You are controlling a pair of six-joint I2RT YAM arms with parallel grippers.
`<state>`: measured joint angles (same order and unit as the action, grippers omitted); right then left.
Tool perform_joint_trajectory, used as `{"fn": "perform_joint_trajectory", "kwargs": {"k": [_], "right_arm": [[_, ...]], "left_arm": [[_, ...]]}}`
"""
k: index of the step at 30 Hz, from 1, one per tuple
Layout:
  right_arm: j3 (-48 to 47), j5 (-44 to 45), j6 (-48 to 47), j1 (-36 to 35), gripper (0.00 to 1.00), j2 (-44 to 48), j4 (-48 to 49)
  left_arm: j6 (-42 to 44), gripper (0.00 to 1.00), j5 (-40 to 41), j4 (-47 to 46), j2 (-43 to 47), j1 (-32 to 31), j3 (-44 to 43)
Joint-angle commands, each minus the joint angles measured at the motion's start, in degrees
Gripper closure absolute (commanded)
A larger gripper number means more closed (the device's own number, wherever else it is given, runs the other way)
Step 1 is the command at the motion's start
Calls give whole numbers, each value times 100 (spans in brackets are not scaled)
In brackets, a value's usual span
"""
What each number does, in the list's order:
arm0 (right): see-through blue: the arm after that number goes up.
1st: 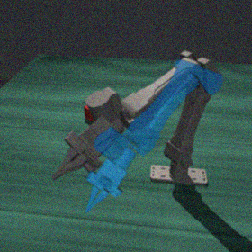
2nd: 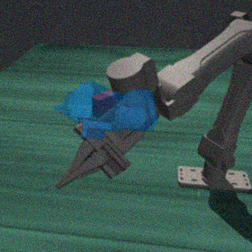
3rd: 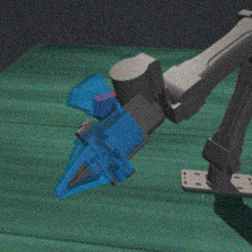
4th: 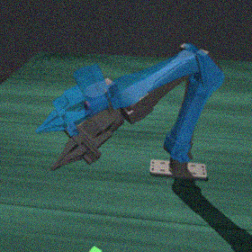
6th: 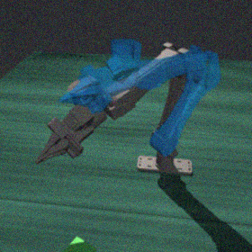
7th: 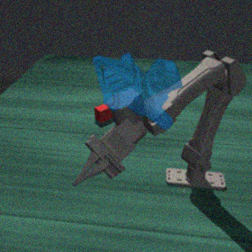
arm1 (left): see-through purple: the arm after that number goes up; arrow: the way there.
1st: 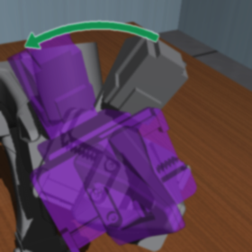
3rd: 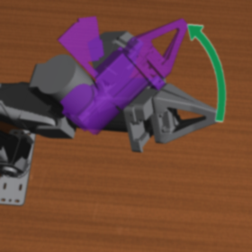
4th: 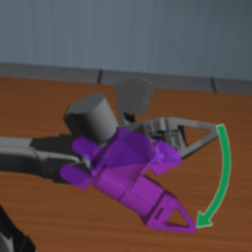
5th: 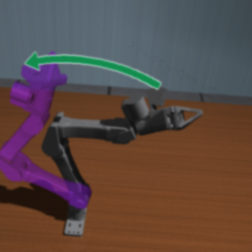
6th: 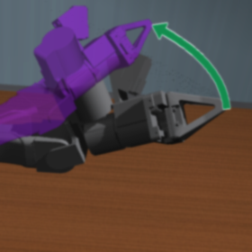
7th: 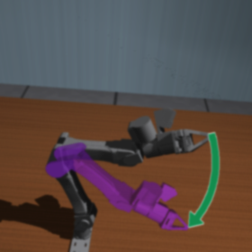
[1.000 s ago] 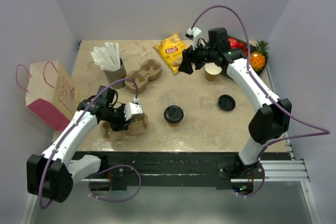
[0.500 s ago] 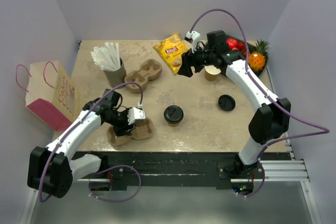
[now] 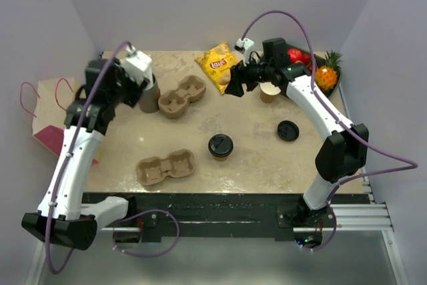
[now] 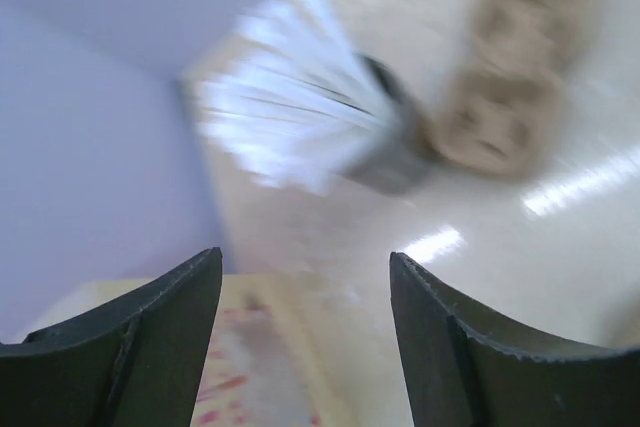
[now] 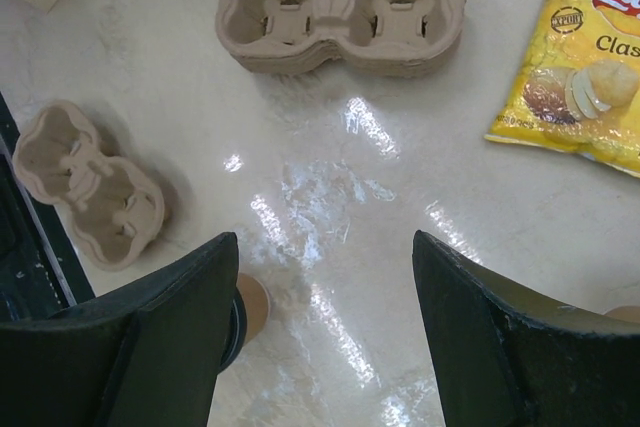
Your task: Pack the takeout coffee
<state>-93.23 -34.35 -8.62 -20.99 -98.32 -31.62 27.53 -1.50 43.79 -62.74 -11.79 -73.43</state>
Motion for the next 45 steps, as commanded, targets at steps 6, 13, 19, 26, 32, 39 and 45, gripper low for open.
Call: {"fn": "perform_joint_trajectory", "kwargs": {"k": [6, 13, 19, 26, 32, 39, 45], "right_arm": [[86, -265, 282, -133, 26, -73, 402], [-11, -309, 326, -212, 26, -178, 314], [24, -371, 379, -282, 26, -222, 349], [94, -406, 405, -335, 26, -222, 375], [252, -415, 396, -344, 26, -152, 384], [253, -406, 388, -353, 26, -117, 428], [419, -345, 335, -353, 26, 41, 419]], "left_arm": [[349, 22, 3479, -1627, -115, 589, -1665], [922, 16, 4377, -1103, -765, 1820, -3087], [1422, 19, 4570, -532, -783, 2067, -3046], [1088, 26, 4272, 568, -1223, 2980, -3195], [737, 28, 4000, 1078, -1513, 3156, -3195], [578, 31, 3885, 1009, -1890, 3420, -2993], [236, 34, 3552, 1236, -2320, 3613, -3300]]}}
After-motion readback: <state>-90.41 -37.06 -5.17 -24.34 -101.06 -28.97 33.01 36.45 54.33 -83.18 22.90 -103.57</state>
